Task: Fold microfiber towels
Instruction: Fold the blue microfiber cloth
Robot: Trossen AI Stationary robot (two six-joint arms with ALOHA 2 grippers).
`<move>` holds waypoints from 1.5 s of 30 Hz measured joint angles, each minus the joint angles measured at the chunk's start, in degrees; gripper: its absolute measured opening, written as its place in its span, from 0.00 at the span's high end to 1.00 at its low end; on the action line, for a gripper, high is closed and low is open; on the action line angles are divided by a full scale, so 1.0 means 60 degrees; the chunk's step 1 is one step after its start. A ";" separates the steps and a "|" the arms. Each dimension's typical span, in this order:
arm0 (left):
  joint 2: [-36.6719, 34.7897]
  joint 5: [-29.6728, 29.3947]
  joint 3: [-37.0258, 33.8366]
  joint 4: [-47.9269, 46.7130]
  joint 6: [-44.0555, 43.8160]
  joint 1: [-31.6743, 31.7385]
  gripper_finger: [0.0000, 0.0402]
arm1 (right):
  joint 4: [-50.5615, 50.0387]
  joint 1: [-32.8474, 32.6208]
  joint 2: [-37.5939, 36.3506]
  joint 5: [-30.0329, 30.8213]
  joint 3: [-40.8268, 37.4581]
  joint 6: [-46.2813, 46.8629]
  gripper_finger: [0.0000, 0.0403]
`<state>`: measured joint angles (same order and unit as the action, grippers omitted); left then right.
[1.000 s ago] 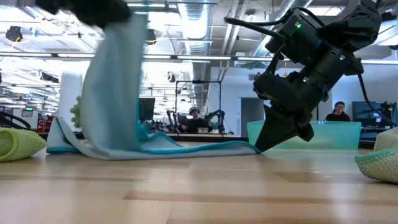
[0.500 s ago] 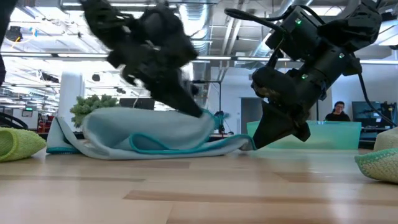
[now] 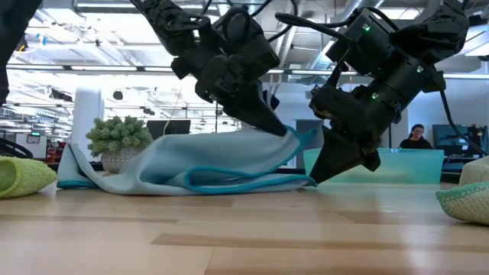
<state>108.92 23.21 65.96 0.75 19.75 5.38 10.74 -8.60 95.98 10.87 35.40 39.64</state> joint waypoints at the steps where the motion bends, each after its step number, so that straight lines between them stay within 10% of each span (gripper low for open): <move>1: 0.0014 -0.0013 -0.0046 0.0073 0.0000 0.0039 1.00 | 0.0009 0.0003 0.0000 0.0003 0.0000 -0.0070 1.00; 45: 0.1676 -0.0705 0.0811 -0.0891 -0.0557 0.0218 1.00 | 0.0299 0.0004 -0.0015 -0.0057 0.0000 -0.0196 0.87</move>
<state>118.98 18.98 70.83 -4.60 16.40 6.69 12.53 -8.58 95.90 10.52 35.40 38.46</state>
